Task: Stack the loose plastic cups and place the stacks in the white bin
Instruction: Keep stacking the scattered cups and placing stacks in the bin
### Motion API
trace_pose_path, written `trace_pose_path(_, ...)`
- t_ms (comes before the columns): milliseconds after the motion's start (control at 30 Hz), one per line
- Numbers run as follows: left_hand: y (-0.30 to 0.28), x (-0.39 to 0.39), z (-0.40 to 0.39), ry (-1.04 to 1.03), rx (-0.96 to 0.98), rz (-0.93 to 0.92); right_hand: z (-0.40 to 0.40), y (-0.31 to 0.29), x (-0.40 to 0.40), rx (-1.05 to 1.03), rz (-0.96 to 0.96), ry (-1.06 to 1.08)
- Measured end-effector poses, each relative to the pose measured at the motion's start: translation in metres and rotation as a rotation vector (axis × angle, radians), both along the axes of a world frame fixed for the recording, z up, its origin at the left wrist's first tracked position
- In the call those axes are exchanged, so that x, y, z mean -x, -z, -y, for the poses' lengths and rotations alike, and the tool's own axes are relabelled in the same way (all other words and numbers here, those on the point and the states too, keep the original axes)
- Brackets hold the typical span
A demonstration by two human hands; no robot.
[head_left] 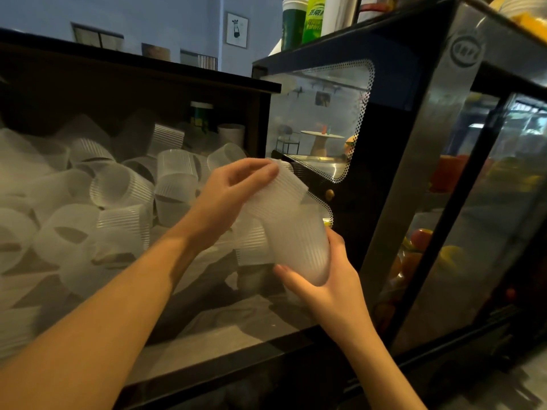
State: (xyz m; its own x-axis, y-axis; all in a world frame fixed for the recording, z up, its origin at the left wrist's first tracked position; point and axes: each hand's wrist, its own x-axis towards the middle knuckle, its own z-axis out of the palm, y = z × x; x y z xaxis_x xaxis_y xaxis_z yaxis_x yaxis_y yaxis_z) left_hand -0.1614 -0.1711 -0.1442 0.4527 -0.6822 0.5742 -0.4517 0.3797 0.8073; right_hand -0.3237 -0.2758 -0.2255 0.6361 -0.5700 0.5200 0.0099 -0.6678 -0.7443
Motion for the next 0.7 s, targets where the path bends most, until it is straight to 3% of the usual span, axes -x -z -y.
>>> trace_pose_path(400, -0.011, 0.004, -0.002, -0.216, -0.043, 0.502, -0.004, 0.001, 0.000, 0.068, 0.009, -0.008)
trace_pose_path(700, -0.020, 0.004, -0.009, -0.203, -0.126, 0.591, -0.007, 0.000, -0.001, 0.094, 0.010, -0.009)
